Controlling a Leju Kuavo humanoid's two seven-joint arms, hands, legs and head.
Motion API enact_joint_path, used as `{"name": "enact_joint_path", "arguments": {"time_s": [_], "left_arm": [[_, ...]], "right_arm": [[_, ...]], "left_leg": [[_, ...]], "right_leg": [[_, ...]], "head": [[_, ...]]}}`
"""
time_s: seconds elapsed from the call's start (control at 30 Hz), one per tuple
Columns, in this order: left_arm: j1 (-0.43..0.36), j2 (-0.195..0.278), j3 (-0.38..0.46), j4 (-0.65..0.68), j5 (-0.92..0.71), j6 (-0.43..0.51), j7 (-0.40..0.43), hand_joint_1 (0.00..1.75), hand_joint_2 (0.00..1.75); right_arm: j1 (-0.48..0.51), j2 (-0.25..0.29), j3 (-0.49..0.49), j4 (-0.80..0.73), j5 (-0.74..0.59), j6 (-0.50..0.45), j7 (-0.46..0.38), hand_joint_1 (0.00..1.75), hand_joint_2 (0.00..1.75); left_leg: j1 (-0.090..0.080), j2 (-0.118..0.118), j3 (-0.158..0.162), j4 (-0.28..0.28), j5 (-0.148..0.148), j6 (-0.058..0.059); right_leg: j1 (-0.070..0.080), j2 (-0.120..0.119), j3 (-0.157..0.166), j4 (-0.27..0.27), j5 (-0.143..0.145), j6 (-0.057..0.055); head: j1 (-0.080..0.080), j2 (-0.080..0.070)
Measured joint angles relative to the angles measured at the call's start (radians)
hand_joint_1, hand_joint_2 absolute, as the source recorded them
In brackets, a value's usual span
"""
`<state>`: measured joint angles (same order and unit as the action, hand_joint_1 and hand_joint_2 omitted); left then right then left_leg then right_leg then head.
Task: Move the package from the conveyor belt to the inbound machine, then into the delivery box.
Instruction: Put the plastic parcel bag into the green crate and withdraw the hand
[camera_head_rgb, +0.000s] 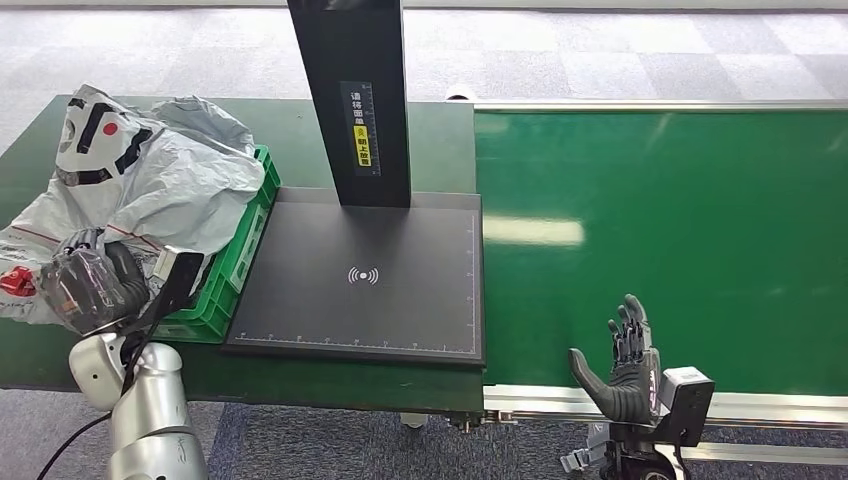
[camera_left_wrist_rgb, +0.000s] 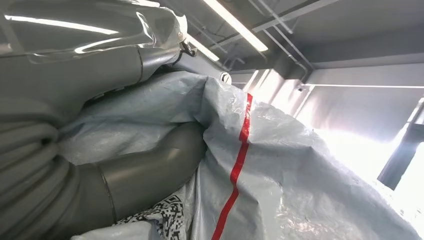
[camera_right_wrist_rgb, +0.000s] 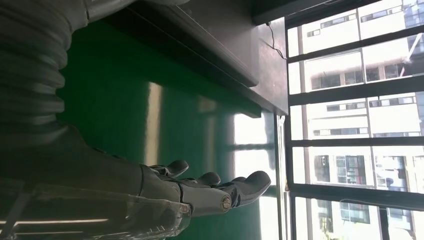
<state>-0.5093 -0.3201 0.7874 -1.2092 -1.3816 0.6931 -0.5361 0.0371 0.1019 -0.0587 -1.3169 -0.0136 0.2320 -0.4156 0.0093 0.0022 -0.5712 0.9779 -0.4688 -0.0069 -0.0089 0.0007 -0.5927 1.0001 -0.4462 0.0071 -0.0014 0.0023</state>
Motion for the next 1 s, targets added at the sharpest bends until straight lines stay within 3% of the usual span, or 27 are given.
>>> {"name": "enact_joint_path", "arguments": {"time_s": [0.07, 0.2, 0.23, 0.5, 0.6, 0.73, 0.9, 1.0], "left_arm": [[0.003, 0.005, -0.024, 0.008, 0.012, 0.000, 0.046, 0.89, 1.75], [0.004, 0.023, -0.067, 0.028, 0.032, 0.000, 0.098, 0.06, 1.75], [0.004, 0.027, -0.072, 0.030, 0.036, 0.000, 0.097, 0.00, 1.75], [0.005, 0.040, -0.089, 0.044, 0.078, 0.000, 0.066, 0.00, 1.75], [0.003, 0.040, -0.090, 0.050, 0.134, 0.000, 0.005, 0.00, 1.75], [0.004, 0.039, -0.091, 0.060, 0.398, 0.000, -0.139, 0.00, 1.75], [0.030, 0.039, -0.115, -0.009, 0.590, 0.000, -0.160, 0.00, 1.75], [0.068, 0.044, -0.177, -0.085, 0.832, 0.000, -0.162, 0.00, 1.75]], "right_arm": [[-0.005, -0.002, 0.000, 0.000, -0.002, -0.002, 0.000, 0.00, 1.75], [-0.019, -0.008, 0.000, 0.001, -0.004, -0.002, 0.000, 0.00, 1.75], [-0.022, -0.010, 0.000, 0.002, -0.004, -0.002, 0.000, 0.00, 1.75], [-0.037, -0.021, 0.004, 0.014, -0.006, -0.002, -0.001, 0.00, 1.75], [-0.039, -0.022, 0.005, 0.019, -0.007, -0.002, -0.003, 0.00, 1.75], [-0.043, -0.027, 0.012, 0.028, -0.014, -0.004, -0.015, 0.00, 1.75], [-0.057, -0.033, 0.023, 0.045, -0.019, -0.008, -0.022, 0.00, 1.75], [-0.069, -0.037, 0.033, 0.059, -0.022, -0.010, -0.029, 0.00, 1.75]], "left_leg": [[0.000, 0.000, 0.000, 0.000, 0.000, 0.000], [0.000, 0.000, 0.000, 0.000, 0.000, 0.000], [0.000, 0.000, 0.000, 0.000, 0.000, 0.000], [0.000, 0.000, 0.000, 0.000, 0.000, 0.000], [0.000, 0.000, 0.000, 0.000, 0.000, 0.000], [0.000, 0.000, 0.000, 0.000, 0.000, 0.000], [0.000, 0.000, 0.000, 0.000, 0.000, 0.000], [0.000, 0.000, 0.000, 0.000, 0.000, 0.000]], "right_leg": [[0.000, 0.000, 0.000, 0.000, 0.000, 0.000], [0.000, 0.000, 0.000, 0.000, 0.000, 0.000], [0.000, 0.000, 0.000, 0.000, 0.000, 0.000], [0.000, 0.000, 0.000, 0.000, 0.000, 0.000], [0.000, 0.000, 0.000, 0.000, 0.000, 0.000], [0.000, 0.000, 0.000, 0.000, 0.000, 0.000], [0.000, 0.000, 0.000, 0.000, 0.000, 0.000], [0.000, 0.000, 0.000, 0.000, 0.000, 0.000]], "head": [[0.000, 0.000], [0.000, 0.000], [0.000, 0.000], [0.000, 0.000], [0.000, 0.000], [0.000, 0.000], [0.000, 0.000], [0.000, 0.000]]}}
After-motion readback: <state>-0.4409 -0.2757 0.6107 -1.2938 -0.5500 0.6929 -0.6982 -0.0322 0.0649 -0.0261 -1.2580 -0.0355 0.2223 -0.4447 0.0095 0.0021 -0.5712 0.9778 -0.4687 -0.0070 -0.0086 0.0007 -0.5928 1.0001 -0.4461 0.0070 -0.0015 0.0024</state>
